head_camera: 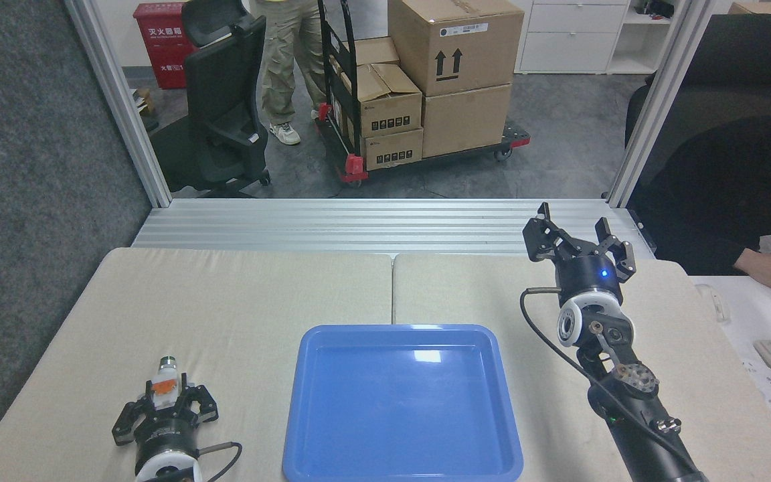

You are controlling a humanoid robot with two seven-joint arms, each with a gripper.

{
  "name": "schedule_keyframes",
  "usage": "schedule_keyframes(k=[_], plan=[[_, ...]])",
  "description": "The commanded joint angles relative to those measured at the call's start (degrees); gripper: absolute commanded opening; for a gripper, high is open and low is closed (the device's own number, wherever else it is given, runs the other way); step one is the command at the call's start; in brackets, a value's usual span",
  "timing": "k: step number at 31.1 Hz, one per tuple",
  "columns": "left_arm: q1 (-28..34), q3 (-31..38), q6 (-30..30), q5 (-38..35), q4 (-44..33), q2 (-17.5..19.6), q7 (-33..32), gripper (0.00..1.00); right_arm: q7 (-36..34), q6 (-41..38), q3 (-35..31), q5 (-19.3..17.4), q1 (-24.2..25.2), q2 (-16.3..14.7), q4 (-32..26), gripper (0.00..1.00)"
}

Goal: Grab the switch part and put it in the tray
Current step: 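Lift the switch part with the left gripper and carry it toward the blue tray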

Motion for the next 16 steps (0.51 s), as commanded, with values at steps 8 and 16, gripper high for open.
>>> schedule_keyframes(k=[8,16], plan=[[-1.4,-0.9,-0.2,0.1,0.9,3.8,-3.1,0.10,0.0,0.0,0.1,0.0,0.0,0.0,0.0,1.00],[-1.7,-2.9,-2.5,0.4,-21.3,2.7,-5.4,0.08,0.0,0.0,0.1,0.0,0.0,0.0,0.0,1.00]])
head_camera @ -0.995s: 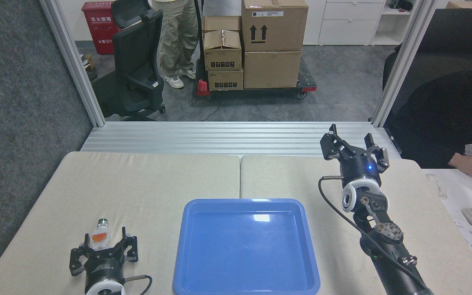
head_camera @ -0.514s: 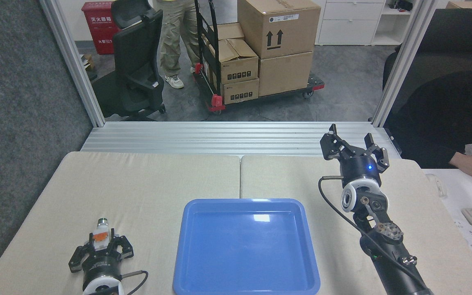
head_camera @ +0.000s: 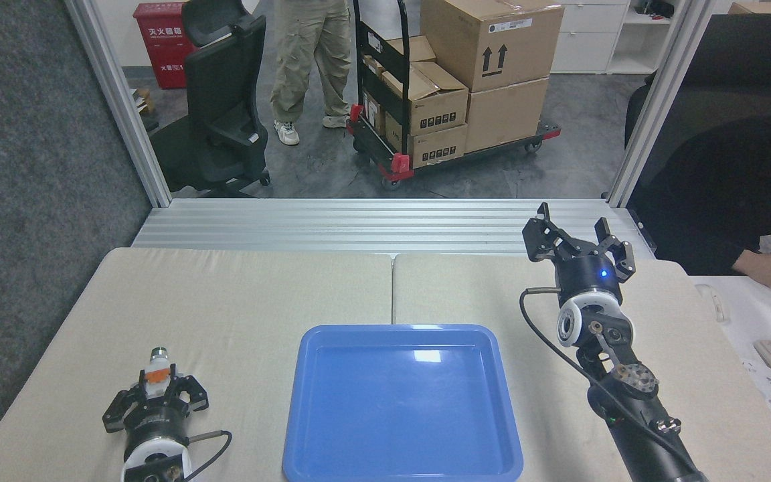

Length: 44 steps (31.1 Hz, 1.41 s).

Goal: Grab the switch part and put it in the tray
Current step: 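Lift the switch part with the left gripper and carry it toward the blue tray, then lower the switch part into the blue tray and open the left gripper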

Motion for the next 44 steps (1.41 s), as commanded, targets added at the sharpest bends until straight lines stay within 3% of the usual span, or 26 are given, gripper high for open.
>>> schedule_keyframes(k=[1,4,8,11,17,35,44], plan=[[-0.7,-4.6,-2.0,-0.3,-20.7,-0.4,-1.8,0.02,0.0,0.0,0.1,0.0,0.0,0.0,0.0,1.00],[-0.7,-13.5,-2.4,-2.8,-24.1,-4.5,-1.8,0.00,0.0,0.0,0.1,0.0,0.0,0.0,0.1,1.00],[0.7,-23.0,-2.7,-8.7,-23.6,-6.7,-2.8,0.00,0.0,0.0,0.1,0.0,0.0,0.0,0.1,1.00],[4.5,-29.8,-2.4,-10.2,-23.5,-12.0,-4.4,0.00,0.0,0.0,0.1,0.0,0.0,0.0,0.1,1.00],[6.2,-41.2,1.2,-12.3,-21.1,-11.4,-4.8,0.00,0.0,0.0,0.1,0.0,0.0,0.0,0.0,1.00],[6.3,-41.5,3.8,-10.6,-15.8,-11.3,-13.3,0.00,0.0,0.0,0.1,0.0,0.0,0.0,0.0,1.00],[6.0,-39.1,6.2,-5.9,-12.4,-11.5,-15.0,0.00,0.0,0.0,0.1,0.0,0.0,0.0,0.0,1.00]])
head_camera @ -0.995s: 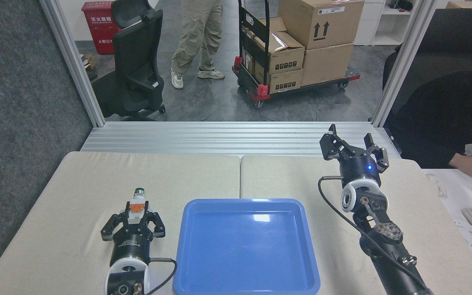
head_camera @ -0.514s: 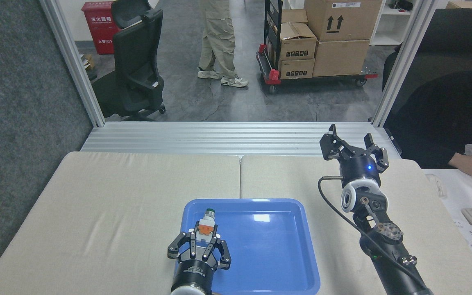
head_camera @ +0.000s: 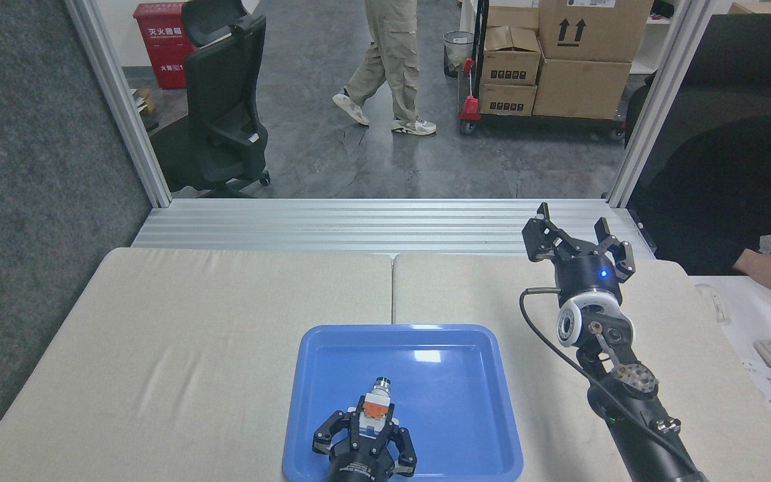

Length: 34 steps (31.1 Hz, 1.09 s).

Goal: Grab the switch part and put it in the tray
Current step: 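Lower the switch part into the blue tray and open the left gripper, then raise the open left gripper up from the tray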

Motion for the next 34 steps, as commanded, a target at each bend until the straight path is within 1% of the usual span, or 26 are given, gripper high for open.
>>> schedule_keyframes(k=[1,4,6,7,9,10,12,13,15,16,17,18,20,25,27,29,32,34], plan=[[-0.4,-2.9,1.3,3.1,3.1,-1.4,-0.6,0.00,0.0,0.0,0.1,0.0,0.0,0.0,0.0,1.00],[-1.2,-1.3,1.3,3.2,2.9,-1.6,-0.6,0.00,0.0,0.0,0.1,0.0,0.0,0.0,0.1,1.00],[-2.0,-0.6,1.3,3.6,2.9,-1.6,-0.6,0.02,0.0,0.0,0.0,0.0,0.0,0.0,0.0,1.00],[-2.1,-0.6,1.4,3.8,2.9,-1.6,-0.5,0.05,0.0,0.0,0.0,0.0,0.0,0.0,0.0,1.00],[-2.2,-0.5,1.9,3.9,2.9,-1.7,-0.4,0.17,0.0,0.0,0.0,0.0,0.0,0.0,0.0,1.00],[-2.3,-0.5,2.6,3.9,2.9,-1.7,0.0,0.26,0.0,0.0,0.0,0.0,0.0,0.0,0.0,1.00],[-2.8,-0.5,4.5,3.9,3.1,-1.7,0.2,0.33,0.0,0.0,0.0,0.0,0.1,0.0,0.1,1.00],[-3.4,-0.3,5.4,3.9,3.2,-1.8,0.2,0.45,0.0,0.0,0.0,0.0,0.0,0.0,0.0,1.00],[-4.3,0.7,6.5,3.9,3.8,-1.8,0.3,0.60,0.0,0.0,0.0,0.0,0.0,0.0,0.0,1.00],[-4.9,1.6,7.0,3.8,4.2,-1.9,0.3,0.74,0.0,0.0,0.0,0.0,0.0,0.0,0.0,1.00],[-5.5,2.6,7.3,3.8,4.6,-1.9,0.4,0.94,0.0,0.0,0.0,0.0,0.0,0.0,0.0,1.00],[-6.1,3.6,7.7,4.0,5.1,-2.0,0.5,1.00,0.0,0.0,0.0,0.0,0.0,0.0,0.0,1.00],[-7.2,5.1,7.7,4.3,5.6,-1.9,0.6,1.00,0.0,0.0,0.0,0.0,0.0,0.0,0.0,1.00],[-8.0,5.3,7.6,5.1,5.3,-1.8,0.6,1.00,0.0,0.0,0.0,0.0,0.1,0.0,0.0,1.00],[-9.1,5.6,7.8,5.1,3.4,-1.4,0.6,1.00,0.0,0.0,0.0,0.0,0.1,0.0,0.0,1.00],[-11.3,7.5,7.6,5.1,1.2,-0.5,0.6,1.00,0.0,0.0,0.0,0.0,0.0,0.0,0.1,1.00],[-16.6,12.7,6.9,5.3,1.1,0.9,0.7,1.00,0.0,0.0,0.0,0.0,0.0,0.0,0.0,1.00],[-20.6,17.1,5.0,6.2,2.9,3.5,2.3,1.00,0.0,0.0,0.0,0.0,0.0,0.0,0.0,1.00]])
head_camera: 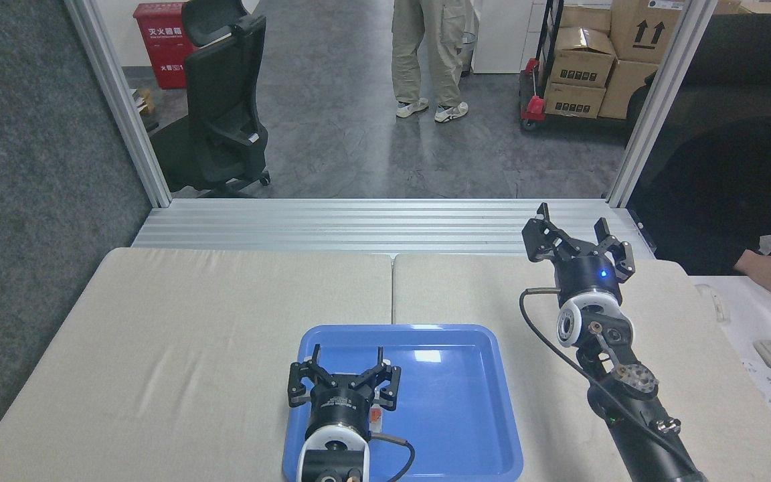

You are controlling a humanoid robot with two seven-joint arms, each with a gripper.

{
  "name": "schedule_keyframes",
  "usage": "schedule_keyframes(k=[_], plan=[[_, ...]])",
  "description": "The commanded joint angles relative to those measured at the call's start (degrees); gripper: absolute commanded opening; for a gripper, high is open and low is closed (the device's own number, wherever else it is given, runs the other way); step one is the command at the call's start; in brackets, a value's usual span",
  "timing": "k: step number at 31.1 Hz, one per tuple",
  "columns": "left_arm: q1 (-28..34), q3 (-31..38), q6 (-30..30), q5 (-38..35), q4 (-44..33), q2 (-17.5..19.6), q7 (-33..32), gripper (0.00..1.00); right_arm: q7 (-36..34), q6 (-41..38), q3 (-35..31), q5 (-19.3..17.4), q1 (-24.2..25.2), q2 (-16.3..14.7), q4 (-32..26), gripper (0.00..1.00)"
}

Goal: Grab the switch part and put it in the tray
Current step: 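Raise the open left gripper up from the tray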

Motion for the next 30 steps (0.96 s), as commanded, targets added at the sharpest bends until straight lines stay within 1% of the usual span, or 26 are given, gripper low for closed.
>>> schedule_keyframes(k=[1,5,7,9,11,13,18,23,25,30], plan=[[-11.5,14.0,-3.9,2.1,1.6,5.8,3.4,1.00,0.0,0.0,0.0,0.0,0.0,0.0,0.0,1.00],[-15.1,20.2,-12.4,7.1,10.5,11.7,15.9,1.00,0.0,0.0,0.0,0.0,0.0,0.0,0.0,1.00],[-15.7,22.9,-17.4,11.4,14.2,14.5,20.1,1.00,0.0,0.0,0.0,0.0,0.0,0.0,0.0,1.00],[-16.0,25.9,-22.8,16.9,16.7,17.0,21.9,1.00,0.0,0.0,0.0,0.0,0.1,0.0,0.0,1.00],[-15.4,28.9,-27.5,22.5,17.3,18.7,22.5,1.00,0.0,0.0,0.0,0.0,0.0,0.0,0.0,1.00],[-15.1,30.3,-30.0,25.3,17.2,19.8,22.7,1.00,0.0,0.0,0.0,0.0,0.0,0.0,0.0,1.00],[-15.0,30.0,-29.9,23.8,17.9,20.1,23.9,1.00,0.0,0.0,0.0,0.0,0.0,0.0,0.0,1.00],[-17.0,30.0,-27.0,22.0,22.2,20.1,24.5,1.00,0.0,0.0,0.0,0.0,0.0,0.0,0.0,1.00],[-17.1,30.0,-27.0,22.0,23.7,20.2,25.4,1.00,0.0,0.0,0.0,0.0,0.0,0.0,0.0,1.00],[-17.1,29.7,-27.2,21.9,25.6,23.0,27.9,1.00,0.0,-0.1,-0.1,0.0,0.1,0.0,0.0,1.00]])
